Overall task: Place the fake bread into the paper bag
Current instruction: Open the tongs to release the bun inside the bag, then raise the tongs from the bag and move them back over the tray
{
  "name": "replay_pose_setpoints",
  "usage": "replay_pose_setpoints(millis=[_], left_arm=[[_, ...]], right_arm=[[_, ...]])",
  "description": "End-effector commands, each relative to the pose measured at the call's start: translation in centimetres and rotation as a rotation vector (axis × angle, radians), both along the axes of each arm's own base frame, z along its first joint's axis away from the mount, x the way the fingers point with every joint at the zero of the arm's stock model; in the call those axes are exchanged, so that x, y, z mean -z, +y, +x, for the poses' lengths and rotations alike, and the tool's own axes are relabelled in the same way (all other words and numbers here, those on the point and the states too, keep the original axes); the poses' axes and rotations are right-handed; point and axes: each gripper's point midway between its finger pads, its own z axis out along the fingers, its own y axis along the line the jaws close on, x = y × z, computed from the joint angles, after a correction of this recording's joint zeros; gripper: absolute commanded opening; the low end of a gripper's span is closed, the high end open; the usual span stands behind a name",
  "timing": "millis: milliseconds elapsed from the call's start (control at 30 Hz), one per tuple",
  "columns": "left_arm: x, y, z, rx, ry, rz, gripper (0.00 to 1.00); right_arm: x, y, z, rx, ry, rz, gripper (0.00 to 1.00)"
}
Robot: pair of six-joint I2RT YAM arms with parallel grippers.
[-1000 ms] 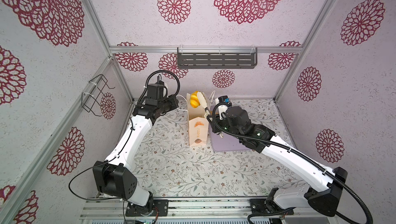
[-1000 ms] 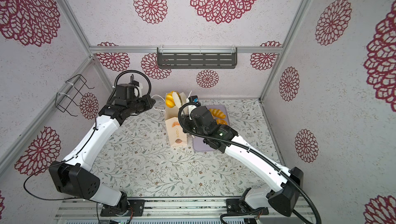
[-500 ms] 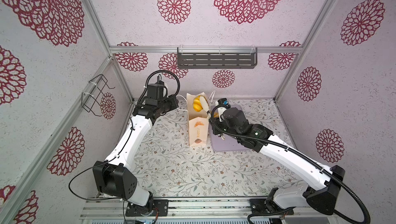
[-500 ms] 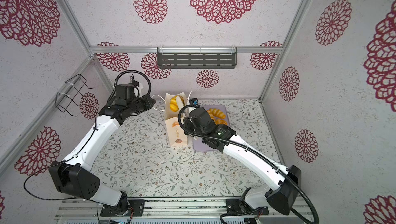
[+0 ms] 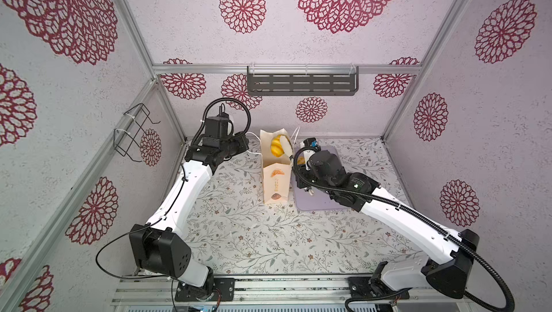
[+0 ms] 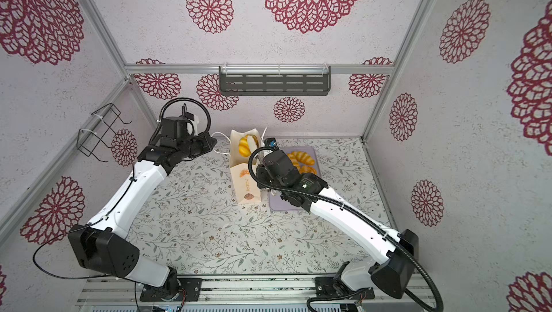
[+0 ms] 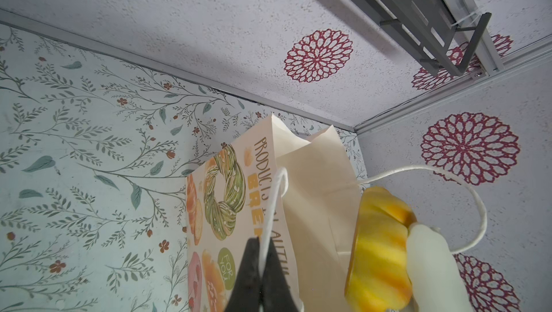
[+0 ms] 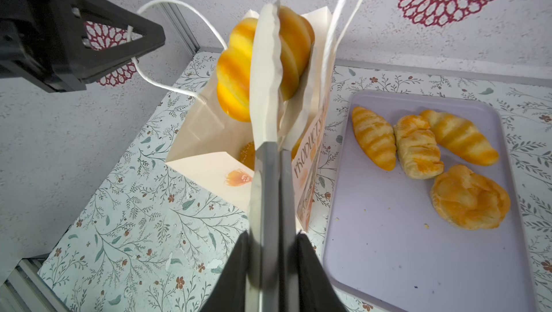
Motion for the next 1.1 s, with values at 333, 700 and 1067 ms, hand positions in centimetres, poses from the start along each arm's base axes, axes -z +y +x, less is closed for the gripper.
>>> replay_pose_setpoints(millis=[333,700,1067], left_arm=[[-1.2,-0.2,-0.5,0.014,-0.033,-0.006,0.0],[-1.1,-0.3,-0.5,0.015,-0.031,-0.006,0.0],[-1.1,-0.3,-0.4,0.014,-0.03,-0.008,0.0]], right_arm=[[-2.3,1.1,0.3,0.003,-0.024,0.084,0.38],[-4.0,0.8,0.0,0.012,-0.057,0.173,0.48],[-5.5,0.5,-0.4,0.011,-0.08,0.234,0.49]])
